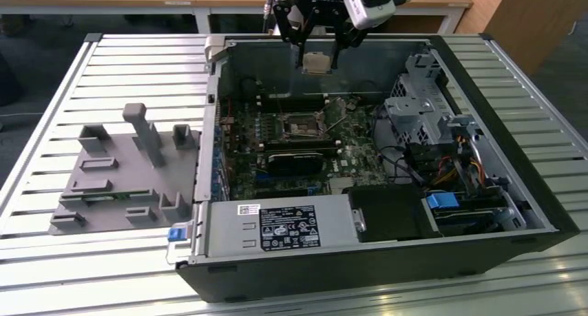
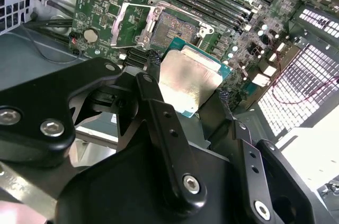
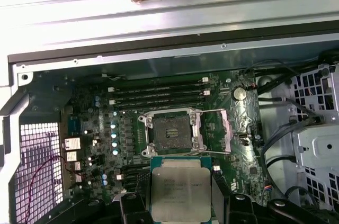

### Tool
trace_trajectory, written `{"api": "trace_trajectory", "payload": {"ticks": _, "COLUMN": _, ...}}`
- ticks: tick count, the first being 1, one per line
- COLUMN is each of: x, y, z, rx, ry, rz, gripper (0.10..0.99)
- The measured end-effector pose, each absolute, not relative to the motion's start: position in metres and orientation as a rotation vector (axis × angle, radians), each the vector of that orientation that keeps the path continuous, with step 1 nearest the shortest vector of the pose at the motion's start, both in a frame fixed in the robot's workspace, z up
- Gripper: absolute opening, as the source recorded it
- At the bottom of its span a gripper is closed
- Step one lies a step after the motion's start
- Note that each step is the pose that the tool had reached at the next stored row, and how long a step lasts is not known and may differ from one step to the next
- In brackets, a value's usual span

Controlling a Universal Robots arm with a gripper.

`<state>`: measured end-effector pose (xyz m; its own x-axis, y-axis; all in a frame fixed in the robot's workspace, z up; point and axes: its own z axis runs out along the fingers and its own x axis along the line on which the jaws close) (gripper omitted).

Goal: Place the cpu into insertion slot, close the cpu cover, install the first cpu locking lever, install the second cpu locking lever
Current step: 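Place the cpu into insertion slot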

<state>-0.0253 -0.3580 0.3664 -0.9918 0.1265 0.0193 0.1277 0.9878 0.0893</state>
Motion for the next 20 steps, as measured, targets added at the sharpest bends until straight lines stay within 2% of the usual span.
{"api": "trace_trajectory", "payload": {"ticks": 20, "x": -0.0253, "y": -0.358, "z": 0.3664, "rx": -0.238, "ry": -3.117, "rz": -0.142, "gripper": 0.541}}
